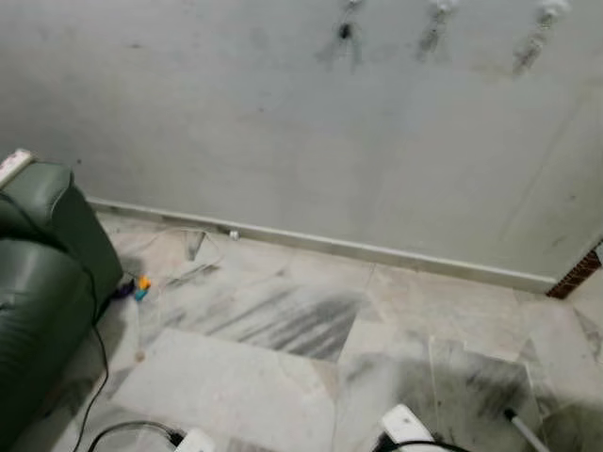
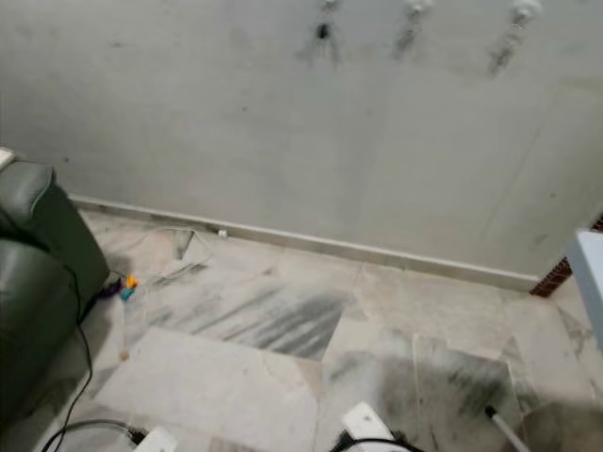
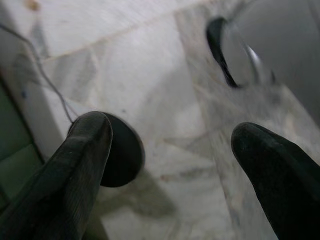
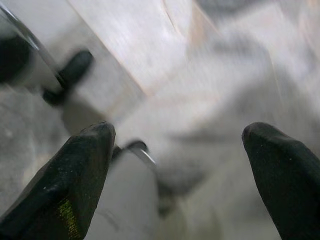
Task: Hang keys on a hook
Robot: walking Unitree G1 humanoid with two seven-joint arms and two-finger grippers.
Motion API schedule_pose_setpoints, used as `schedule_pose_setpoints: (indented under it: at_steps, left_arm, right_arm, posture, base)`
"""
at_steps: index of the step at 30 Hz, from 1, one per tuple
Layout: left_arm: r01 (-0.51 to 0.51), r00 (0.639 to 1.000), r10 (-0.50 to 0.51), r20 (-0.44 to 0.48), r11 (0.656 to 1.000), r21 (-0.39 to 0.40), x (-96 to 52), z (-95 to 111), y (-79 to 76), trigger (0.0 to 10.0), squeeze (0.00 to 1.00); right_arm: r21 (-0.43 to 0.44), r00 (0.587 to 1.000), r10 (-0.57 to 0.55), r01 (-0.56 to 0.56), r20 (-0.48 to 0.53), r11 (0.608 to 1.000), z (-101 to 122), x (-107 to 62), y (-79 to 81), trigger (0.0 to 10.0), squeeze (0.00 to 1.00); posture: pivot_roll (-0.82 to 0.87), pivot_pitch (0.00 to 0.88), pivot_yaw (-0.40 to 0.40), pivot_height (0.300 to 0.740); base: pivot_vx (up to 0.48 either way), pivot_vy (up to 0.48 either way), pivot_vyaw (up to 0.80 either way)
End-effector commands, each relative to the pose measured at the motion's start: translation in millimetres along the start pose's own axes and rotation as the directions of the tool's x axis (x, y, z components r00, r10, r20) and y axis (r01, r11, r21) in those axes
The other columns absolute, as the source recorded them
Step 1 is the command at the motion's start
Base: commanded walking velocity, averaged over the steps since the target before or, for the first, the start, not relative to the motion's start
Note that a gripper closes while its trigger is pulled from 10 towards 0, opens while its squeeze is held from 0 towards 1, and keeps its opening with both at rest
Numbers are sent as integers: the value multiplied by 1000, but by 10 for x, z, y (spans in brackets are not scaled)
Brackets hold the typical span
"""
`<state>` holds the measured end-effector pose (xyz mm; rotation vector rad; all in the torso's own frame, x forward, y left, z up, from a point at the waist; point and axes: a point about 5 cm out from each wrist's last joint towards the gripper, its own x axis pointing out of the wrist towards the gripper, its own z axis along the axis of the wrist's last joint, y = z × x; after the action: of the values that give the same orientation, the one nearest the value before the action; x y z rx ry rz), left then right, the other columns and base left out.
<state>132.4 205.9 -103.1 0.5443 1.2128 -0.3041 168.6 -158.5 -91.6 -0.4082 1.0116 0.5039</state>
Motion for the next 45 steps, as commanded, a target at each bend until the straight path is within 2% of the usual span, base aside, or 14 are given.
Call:
schedule_pose_setpoints:
  at_steps: [1, 22, 29, 36, 38, 45]
  left_arm:
    - [6, 1000, -6, -8, 1000, -8, 0, -38, -50, 10000, 0]
    - [16, 1000, -16, -3, 1000, -12, 1, -28, -61, 10000, 0]
    - [16, 1000, -16, -2, 1000, -13, 1, -25, -57, 10000, 0]
    - [15, 1000, -15, 0, 1000, -16, 1, -24, -50, 10000, 0]
    - [15, 1000, -15, -1, 1000, -15, 1, -26, -50, 10000, 0]
    - [17, 1000, -17, -5, 1000, -11, 0, -30, -48, 10000, 0]
  right_arm:
    - [-10, 999, -10, 9, -34, 1000, -101, -27, -41, 10000, 0]
    - [-1, 999, -15, 15, -38, 1000, -125, -32, -46, 10000, 0]
    - [13, 999, -18, 18, -35, 1000, -120, -33, -54, 10000, 0]
    - [-9, 999, -13, 13, -29, 1000, -104, -32, -57, 10000, 0]
    - [-31, 1000, -12, 12, -29, 999, -98, -30, -55, 10000, 0]
    - [-17, 999, -11, 11, -32, 1000, -102, -30, -52, 10000, 0]
  posture:
    - [31, 27, 16, 740]
    - [29, 27, 13, 740]
    - [30, 25, 12, 740]
    - [30, 22, 14, 740]
    - [30, 20, 15, 740]
    - [32, 19, 13, 740]
  base:
    - [0, 0, 800]
    - [0, 0, 793]
    - [0, 0, 68]
    - [0, 0, 0]
    - [0, 0, 525]
    - [0, 0, 800]
